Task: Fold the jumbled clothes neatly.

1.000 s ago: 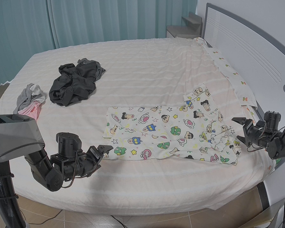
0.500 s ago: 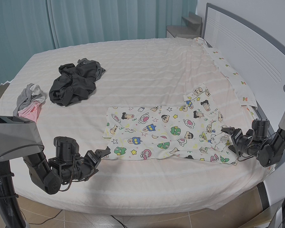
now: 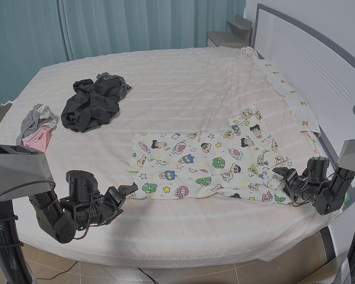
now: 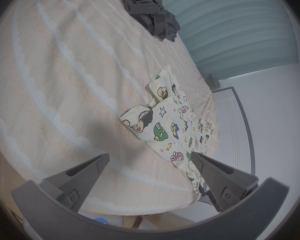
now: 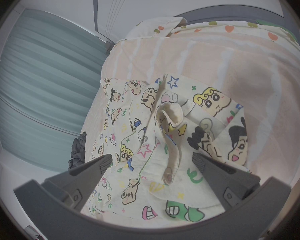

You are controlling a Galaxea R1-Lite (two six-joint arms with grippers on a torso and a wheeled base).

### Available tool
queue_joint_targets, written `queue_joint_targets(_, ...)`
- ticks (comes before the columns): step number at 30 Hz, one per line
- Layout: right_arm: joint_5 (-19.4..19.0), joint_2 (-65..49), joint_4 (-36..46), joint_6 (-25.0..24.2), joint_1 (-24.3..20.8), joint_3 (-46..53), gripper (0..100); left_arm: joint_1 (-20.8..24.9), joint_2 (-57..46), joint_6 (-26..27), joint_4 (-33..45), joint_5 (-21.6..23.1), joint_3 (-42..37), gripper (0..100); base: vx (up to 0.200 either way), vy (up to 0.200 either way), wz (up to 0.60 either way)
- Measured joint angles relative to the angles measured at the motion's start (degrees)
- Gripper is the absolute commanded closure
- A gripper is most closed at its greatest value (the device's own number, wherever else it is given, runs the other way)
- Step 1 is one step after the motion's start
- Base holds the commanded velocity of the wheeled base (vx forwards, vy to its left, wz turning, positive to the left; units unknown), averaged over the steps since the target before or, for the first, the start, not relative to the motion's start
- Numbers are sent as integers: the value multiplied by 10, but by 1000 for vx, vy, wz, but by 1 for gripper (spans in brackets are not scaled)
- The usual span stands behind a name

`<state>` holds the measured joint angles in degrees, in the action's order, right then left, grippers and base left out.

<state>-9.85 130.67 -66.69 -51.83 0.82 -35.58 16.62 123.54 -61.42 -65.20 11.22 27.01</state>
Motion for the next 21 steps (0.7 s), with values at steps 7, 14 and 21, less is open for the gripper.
queue_joint_targets(7, 0, 8, 16, 4, -2, -25, 0, 0, 3, 1, -3, -1, -1, 0, 0, 0, 0)
queue_joint_targets(14, 0, 15, 38, 2, -16, -46, 0, 0, 4, 0, -3, -2, -1, 0, 0, 0, 0)
queue_joint_targets(21, 0, 30, 42, 2, -21, -58, 100, -1, 4, 0, -3, -3, -1, 0, 0, 0, 0)
